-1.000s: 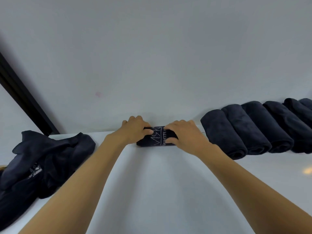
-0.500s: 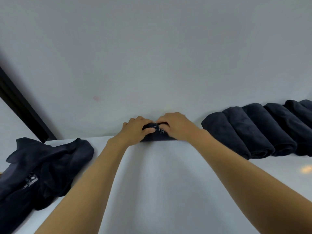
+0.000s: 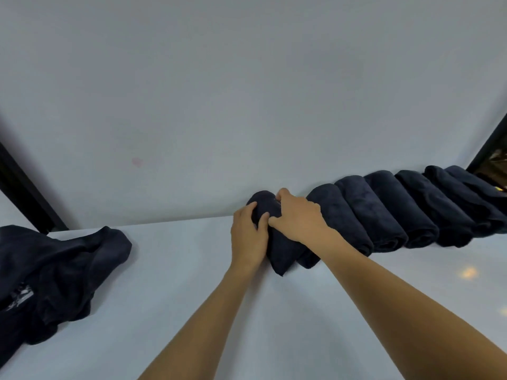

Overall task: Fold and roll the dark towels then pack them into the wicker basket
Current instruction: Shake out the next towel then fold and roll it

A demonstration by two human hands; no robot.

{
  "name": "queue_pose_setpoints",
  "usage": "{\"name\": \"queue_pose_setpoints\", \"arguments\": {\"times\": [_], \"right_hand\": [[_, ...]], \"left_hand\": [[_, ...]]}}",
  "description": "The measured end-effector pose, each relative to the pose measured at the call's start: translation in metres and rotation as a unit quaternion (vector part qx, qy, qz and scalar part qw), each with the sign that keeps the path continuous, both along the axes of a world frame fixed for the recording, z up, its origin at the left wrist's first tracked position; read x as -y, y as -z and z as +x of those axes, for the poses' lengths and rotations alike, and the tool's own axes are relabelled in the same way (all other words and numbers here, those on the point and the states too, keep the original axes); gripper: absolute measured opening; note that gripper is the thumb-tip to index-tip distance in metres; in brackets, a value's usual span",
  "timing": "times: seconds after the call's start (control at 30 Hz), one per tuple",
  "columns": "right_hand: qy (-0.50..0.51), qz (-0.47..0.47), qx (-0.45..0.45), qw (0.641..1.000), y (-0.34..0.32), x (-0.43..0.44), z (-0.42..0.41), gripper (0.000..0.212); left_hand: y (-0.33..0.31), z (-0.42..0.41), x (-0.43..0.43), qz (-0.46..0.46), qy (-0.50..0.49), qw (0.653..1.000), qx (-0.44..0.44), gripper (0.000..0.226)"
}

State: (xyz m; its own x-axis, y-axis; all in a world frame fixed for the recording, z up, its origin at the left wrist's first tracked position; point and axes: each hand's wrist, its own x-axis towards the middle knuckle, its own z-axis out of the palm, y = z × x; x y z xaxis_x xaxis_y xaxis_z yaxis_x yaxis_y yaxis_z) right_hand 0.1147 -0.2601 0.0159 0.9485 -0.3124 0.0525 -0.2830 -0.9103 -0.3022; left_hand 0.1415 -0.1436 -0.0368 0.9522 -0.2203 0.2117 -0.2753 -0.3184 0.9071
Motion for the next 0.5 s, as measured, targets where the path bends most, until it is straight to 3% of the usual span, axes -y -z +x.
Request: {"name": "queue_pose_setpoints", "arguments": {"times": [0.23,0.4,0.5], "right_hand": [[0.079,-0.208,0.008,0.975,0.011,0.025,-0.021,0.041],[0.071,-0.218,0.047,0.972,0.016,0.037,-0.021,0.032],[0.072,-0.213,0.052,0.973,0.02,0.037,-0.021,0.033]], "left_hand": [[-0.004,-0.003,0.061,0.018,0.06,0.998,-0.033,0.045],[0.005,-0.006,0.081,-0.028,0.042,0.998,-0.033,0.038],[0.012,-0.015,0.081,0.021,0.05,0.998,-0.022,0.035]]}}
